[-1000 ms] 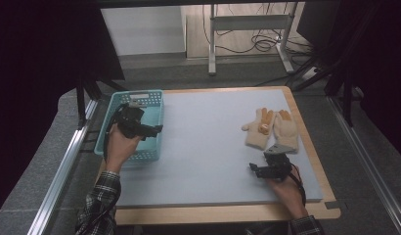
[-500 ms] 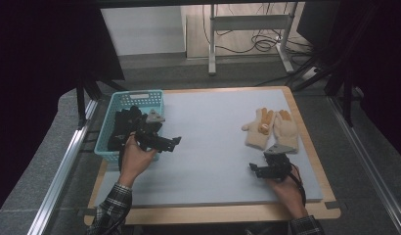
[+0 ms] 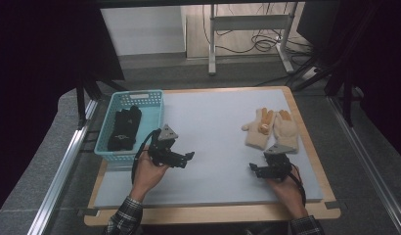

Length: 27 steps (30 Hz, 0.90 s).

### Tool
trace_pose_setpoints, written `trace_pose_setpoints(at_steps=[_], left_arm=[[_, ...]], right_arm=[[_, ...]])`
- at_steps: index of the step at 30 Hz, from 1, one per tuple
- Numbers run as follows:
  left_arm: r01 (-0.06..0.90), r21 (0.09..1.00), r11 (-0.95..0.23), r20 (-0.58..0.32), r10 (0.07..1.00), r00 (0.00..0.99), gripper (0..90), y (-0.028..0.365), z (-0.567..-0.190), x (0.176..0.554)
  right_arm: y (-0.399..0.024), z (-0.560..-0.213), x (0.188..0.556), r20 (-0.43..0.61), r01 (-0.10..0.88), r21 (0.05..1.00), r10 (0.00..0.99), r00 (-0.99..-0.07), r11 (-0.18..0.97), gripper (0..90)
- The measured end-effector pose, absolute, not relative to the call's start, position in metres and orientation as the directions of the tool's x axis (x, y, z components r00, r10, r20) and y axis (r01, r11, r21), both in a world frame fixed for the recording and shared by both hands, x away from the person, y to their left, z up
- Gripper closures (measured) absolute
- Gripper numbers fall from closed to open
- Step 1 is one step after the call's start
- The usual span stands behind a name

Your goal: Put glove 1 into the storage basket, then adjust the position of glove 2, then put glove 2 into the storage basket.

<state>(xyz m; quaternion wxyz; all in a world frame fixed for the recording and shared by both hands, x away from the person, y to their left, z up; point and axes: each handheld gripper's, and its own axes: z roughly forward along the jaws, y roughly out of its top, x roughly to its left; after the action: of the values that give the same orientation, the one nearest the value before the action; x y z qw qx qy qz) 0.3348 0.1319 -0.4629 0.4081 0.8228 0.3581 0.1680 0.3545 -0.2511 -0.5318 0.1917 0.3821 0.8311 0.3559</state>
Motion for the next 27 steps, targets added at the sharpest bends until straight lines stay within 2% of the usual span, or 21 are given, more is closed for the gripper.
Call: trace_pose_setpoints(at_steps=[14, 23, 27], left_arm=[[0.466, 0.781, -0.415, -0.056, 0.698, 0.714, 0.0, 0.117, -0.506, 0.318], [0.498, 0.744, -0.446, -0.033, 0.720, 0.693, 0.0, 0.123, -0.535, 0.308], [0.517, 0.714, -0.472, 0.010, 0.745, 0.666, 0.0, 0.128, -0.544, 0.307]], right_arm=[[-0.251, -0.532, 0.355, -0.046, 0.499, 0.737, 0.771, -0.635, 0.455, 23.1], [-0.251, -0.532, 0.355, -0.044, 0.501, 0.737, 0.772, -0.634, 0.454, 23.1], [-0.251, -0.532, 0.355, -0.044, 0.501, 0.737, 0.772, -0.634, 0.453, 23.0]])
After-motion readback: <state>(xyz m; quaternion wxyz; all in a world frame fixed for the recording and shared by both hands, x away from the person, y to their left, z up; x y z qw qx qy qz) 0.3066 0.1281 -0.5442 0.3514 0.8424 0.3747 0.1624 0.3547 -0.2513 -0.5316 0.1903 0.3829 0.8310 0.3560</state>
